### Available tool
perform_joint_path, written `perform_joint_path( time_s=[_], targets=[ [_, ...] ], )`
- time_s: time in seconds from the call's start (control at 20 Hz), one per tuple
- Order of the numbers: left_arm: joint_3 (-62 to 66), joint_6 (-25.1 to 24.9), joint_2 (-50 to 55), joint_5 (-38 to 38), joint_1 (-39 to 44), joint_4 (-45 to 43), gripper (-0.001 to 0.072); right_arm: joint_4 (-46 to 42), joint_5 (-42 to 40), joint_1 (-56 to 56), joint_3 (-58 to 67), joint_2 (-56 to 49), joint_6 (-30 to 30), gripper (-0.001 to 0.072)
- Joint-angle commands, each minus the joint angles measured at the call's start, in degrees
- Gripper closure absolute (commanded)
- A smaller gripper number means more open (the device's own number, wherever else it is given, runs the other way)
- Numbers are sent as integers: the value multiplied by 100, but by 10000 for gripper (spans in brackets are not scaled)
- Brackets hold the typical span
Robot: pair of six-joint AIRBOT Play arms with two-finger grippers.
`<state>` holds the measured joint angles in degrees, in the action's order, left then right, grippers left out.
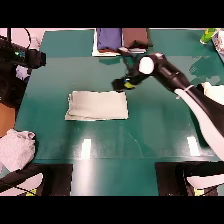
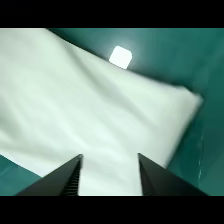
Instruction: Fold the shirts.
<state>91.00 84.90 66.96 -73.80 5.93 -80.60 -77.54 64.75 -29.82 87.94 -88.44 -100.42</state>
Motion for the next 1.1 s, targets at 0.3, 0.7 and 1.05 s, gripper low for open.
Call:
perform_joint_path(
  time_s=[0.3, 0.7, 1.05],
  targets=[
    [-2, -249, -4, -52, -2, 481, 683, 533, -11, 651, -1182, -173, -907, 25],
    [-2, -249, -2, -81, -2, 507, 683, 1484, -835, 302, -1182, -879, -846, 96],
    [-2, -358, -4, -48, 260, 599, 684, 758, -1014, 149, -518, -909, -326, 696]
  ],
)
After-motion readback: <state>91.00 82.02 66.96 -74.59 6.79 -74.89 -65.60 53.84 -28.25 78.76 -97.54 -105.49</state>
